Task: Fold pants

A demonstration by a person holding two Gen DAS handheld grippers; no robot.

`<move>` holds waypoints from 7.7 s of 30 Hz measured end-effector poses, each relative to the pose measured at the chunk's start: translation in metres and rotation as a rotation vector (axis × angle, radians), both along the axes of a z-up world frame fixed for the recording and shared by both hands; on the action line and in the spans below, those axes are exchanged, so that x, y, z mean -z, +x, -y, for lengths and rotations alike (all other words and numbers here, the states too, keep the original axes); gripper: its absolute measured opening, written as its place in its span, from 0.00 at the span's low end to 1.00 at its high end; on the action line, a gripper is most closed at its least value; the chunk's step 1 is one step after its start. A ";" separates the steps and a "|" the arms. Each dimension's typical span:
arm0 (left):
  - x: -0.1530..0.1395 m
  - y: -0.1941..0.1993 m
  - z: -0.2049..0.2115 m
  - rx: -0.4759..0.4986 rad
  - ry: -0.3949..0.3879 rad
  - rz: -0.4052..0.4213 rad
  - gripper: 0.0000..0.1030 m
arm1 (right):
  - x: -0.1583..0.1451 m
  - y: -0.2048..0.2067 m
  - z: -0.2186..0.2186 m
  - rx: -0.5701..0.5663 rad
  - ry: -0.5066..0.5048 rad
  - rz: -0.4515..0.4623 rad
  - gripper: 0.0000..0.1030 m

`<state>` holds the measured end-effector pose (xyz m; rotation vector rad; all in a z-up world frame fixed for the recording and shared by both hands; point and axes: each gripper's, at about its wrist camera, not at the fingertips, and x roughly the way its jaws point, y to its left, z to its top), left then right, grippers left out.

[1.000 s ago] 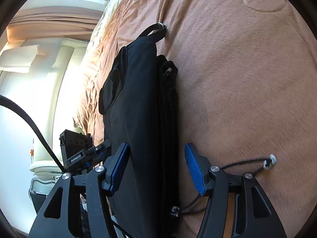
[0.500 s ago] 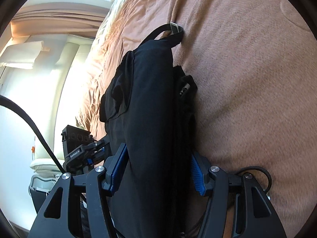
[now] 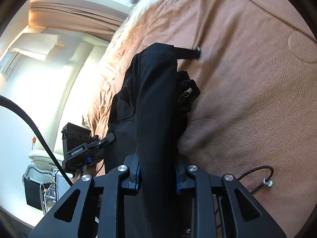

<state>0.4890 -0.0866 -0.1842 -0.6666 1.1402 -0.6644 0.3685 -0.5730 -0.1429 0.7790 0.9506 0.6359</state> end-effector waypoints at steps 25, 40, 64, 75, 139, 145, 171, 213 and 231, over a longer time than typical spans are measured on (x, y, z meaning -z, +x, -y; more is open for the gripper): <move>-0.131 -0.071 -0.045 -0.096 -0.032 0.267 0.14 | -0.091 -0.074 -0.038 -0.023 -0.034 0.287 0.21; -0.197 -0.121 -0.120 -0.189 -0.048 0.413 0.13 | -0.129 -0.065 -0.092 -0.088 -0.038 0.396 0.21; -0.252 -0.180 -0.299 -0.427 0.004 0.515 0.12 | -0.155 -0.006 -0.265 -0.291 -0.031 0.486 0.21; -0.267 -0.202 -0.385 -0.529 0.039 0.553 0.12 | -0.166 0.019 -0.347 -0.401 -0.034 0.517 0.21; -0.162 -0.113 -0.596 -0.871 0.358 0.182 0.48 | -0.098 0.132 -0.563 -0.360 -0.274 0.319 0.60; -0.173 -0.145 -0.582 -0.861 0.390 0.196 0.48 | -0.131 0.117 -0.560 -0.382 -0.261 0.416 0.60; -0.111 -0.167 -0.555 -0.811 0.521 0.096 0.48 | -0.115 0.132 -0.656 -0.688 -0.535 0.671 0.41; -0.223 -0.270 -0.321 -0.802 0.752 0.327 0.99 | -0.186 0.036 -0.371 -0.577 -0.531 0.681 0.87; -0.244 -0.265 -0.187 -0.591 0.726 0.489 0.99 | -0.219 -0.052 -0.212 -0.295 -0.583 0.675 1.00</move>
